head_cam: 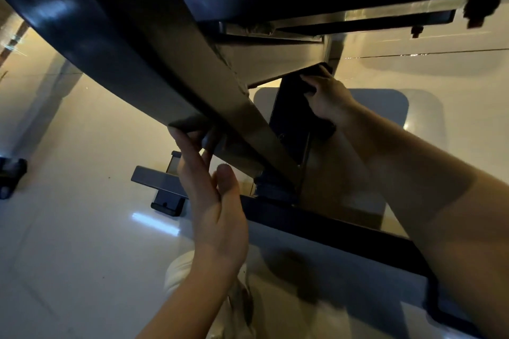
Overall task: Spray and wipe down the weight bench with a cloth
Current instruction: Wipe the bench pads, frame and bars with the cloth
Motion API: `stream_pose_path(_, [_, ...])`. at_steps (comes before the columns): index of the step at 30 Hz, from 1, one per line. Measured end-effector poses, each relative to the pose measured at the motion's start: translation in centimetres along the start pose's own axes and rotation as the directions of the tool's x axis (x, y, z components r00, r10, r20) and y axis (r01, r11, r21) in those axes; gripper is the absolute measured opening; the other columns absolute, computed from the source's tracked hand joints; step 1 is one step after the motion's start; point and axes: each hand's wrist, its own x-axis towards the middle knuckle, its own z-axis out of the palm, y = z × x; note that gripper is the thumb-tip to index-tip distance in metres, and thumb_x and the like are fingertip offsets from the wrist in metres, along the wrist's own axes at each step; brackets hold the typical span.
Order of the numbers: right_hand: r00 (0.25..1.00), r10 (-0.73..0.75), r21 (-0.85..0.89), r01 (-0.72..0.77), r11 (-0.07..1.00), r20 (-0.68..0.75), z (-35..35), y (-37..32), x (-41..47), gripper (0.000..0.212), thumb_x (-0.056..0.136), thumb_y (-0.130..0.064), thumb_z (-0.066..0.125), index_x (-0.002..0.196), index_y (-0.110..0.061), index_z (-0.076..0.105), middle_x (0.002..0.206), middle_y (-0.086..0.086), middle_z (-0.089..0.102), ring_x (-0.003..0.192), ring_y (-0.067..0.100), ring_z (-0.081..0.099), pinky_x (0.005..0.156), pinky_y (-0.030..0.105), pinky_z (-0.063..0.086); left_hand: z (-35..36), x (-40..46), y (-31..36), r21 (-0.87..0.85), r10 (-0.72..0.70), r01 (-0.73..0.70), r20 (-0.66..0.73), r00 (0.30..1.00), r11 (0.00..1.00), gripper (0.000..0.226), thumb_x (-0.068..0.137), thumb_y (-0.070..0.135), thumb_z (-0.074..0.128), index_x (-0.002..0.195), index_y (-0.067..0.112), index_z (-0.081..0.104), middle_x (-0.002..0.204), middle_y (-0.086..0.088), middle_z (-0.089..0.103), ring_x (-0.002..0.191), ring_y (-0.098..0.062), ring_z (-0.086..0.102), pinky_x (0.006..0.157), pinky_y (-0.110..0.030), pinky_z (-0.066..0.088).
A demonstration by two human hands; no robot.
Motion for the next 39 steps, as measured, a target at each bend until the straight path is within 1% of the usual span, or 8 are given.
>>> stream_pose_path(6, [0.991,-0.018,0.115,0.034,0.993,-0.135,2.5,-0.5,-4.7,0.045,0.098,-0.012,0.05,0.143,-0.013,0.047,0.156,0.007,0.028,0.14,0.027,0.033,0.111,0.036,0.032,-0.4,0.7,-1.1,-0.008,0.056,-0.056,0.036,0.998,0.998,0.066,0.095,0.026,0.033,0.141,0.056,-0.005,0.127,0.056,0.018,0.128,0.02,0.027,0.098,-0.006,0.025])
stream_pose_path(13, [0.989,-0.104,0.129,0.089,0.988,0.107,3.4,-0.2,-11.6,0.043,0.094,-0.002,0.052,0.135,-0.013,0.055,0.151,0.005,0.038,0.138,0.024,0.037,0.114,0.028,0.028,-1.4,0.9,-1.9,-0.123,0.103,-0.102,-0.004,0.995,0.987,0.062,0.096,0.035,0.044,0.134,0.073,0.012,0.143,0.019,0.031,0.128,0.006,0.042,0.098,-0.018,0.038])
stream_pose_path(19, [0.978,-0.19,0.071,0.196,0.978,-0.086,-2.2,-4.9,-20.8,0.038,0.099,-0.028,0.048,0.136,-0.022,0.054,0.146,-0.005,0.046,0.133,0.016,0.042,0.103,0.013,0.029,-1.8,-1.8,-2.5,-0.332,-0.025,0.027,0.011,1.0,0.943,0.054,0.088,0.027,0.049,0.14,0.041,0.038,0.145,0.007,0.038,0.122,0.009,0.045,0.095,-0.008,0.039])
stream_pose_path(23, [0.596,-0.714,-0.297,0.652,0.697,-0.368,-6.1,-11.7,-23.0,0.038,0.095,-0.019,0.052,0.133,-0.018,0.05,0.149,0.006,0.042,0.137,0.034,0.038,0.109,0.043,0.039,-2.5,-2.2,-2.3,-0.434,-0.172,0.166,0.026,0.985,0.885,0.041,0.095,0.022,0.047,0.129,0.041,0.036,0.136,0.008,0.043,0.123,0.002,0.045,0.096,-0.012,0.038])
stream_pose_path(28, [0.278,-0.937,-0.843,0.434,0.317,-0.21,-8.1,-19.1,-17.7,0.034,0.101,-0.014,0.048,0.132,-0.021,0.059,0.144,0.001,0.052,0.136,0.03,0.04,0.108,0.058,0.032,-4.3,-3.8,-2.8,-0.321,-0.166,0.155,-0.007,0.986,0.934,0.033,0.1,0.033,0.045,0.13,0.043,0.035,0.135,0.009,0.043,0.116,0.006,0.045,0.095,-0.009,0.037])
stream_pose_path(31, [0.304,-0.953,-0.95,0.299,0.093,0.003,-5.8,-16.7,-16.8,0.041,0.104,-0.011,0.031,0.125,-0.019,0.065,0.138,-0.001,0.057,0.133,0.022,0.048,0.116,0.05,0.022,-5.1,-4.4,-3.4,-0.286,-0.194,0.191,0.015,0.981,0.939,0.037,0.102,0.018,0.045,0.129,0.042,0.037,0.136,0.005,0.047,0.122,-0.002,0.046,0.107,-0.03,0.039])
stream_pose_path(33, [0.458,-0.866,-0.956,0.283,-0.07,0.199,-2.7,-13.1,-17.7,0.035,0.094,-0.013,0.049,0.123,-0.021,0.066,0.138,-0.004,0.057,0.134,0.018,0.047,0.12,0.046,0.014,-5.6,-4.7,-3.4,-0.249,-0.203,0.207,0.042,0.978,0.946,0.043,0.101,0.011,0.044,0.133,0.039,0.035,0.138,-0.003,0.046,0.125,-0.011,0.046,0.109,-0.036,0.039])
stream_pose_path(39, [0.707,-0.624,-0.925,0.374,-0.069,0.332,2.2,-10.0,-18.5,0.053,0.087,-0.025,0.061,0.138,-0.015,0.053,0.148,-0.002,0.046,0.139,0.013,0.039,0.117,0.044,0.002,-6.2,-4.8,-4.1,-0.204,-0.067,0.085,0.093,0.993,0.975,0.044,0.1,0.016,0.042,0.137,0.04,0.033,0.138,0.012,0.042,0.129,-0.005,0.041,0.107,-0.031,0.037])
